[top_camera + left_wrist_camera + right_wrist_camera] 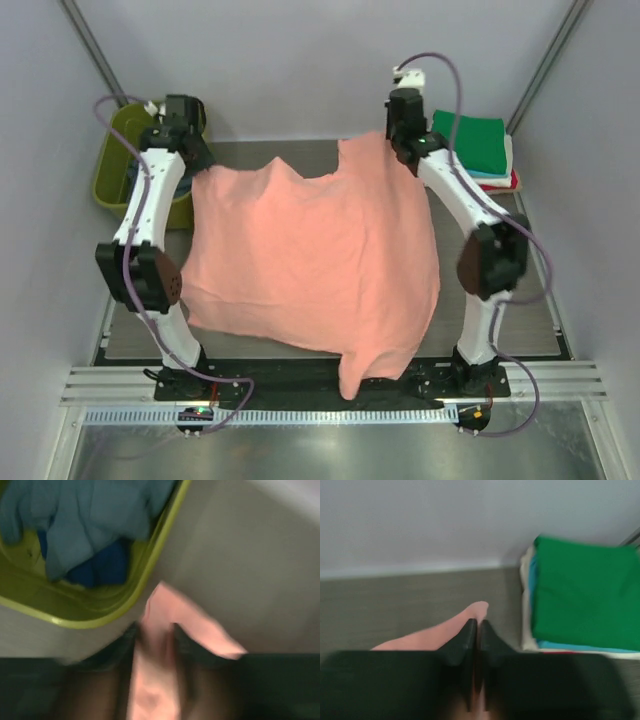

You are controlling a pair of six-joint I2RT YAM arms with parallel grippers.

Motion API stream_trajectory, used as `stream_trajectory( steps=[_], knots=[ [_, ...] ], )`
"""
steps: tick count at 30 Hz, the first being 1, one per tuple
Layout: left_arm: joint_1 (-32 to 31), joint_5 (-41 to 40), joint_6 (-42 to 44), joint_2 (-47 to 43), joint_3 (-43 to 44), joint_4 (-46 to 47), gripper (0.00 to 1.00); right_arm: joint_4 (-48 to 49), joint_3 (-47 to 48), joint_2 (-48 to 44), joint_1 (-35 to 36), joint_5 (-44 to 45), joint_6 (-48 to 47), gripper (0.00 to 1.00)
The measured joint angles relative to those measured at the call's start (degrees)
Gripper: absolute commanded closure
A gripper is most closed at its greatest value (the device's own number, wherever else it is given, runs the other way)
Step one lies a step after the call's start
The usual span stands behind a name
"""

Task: Fold and stack the t-shirts
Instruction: Flatten the tshirt out

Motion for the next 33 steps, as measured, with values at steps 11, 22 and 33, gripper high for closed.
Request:
stream_trajectory(
  steps=[11, 22, 33],
  knots=[
    [0.98, 2.45, -3.69, 0.5, -14.99, -4.07, 0.1, -18.71, 9.31, 21.88, -1.49, -11.5, 6.71, 0.32],
    [-9.84, -0.35, -6.14, -10.14, -28.2, 2.32, 0.13, -13.64, -12.37, 2.1, -1.29, -17.42, 15.15, 0.33],
    [-11.96, -0.76, -8.96, -0.07, -37.92, 9.05, 0.17, -15.02, -20.79, 10.99, -1.29, -19.69, 19.85, 0.35]
  ],
)
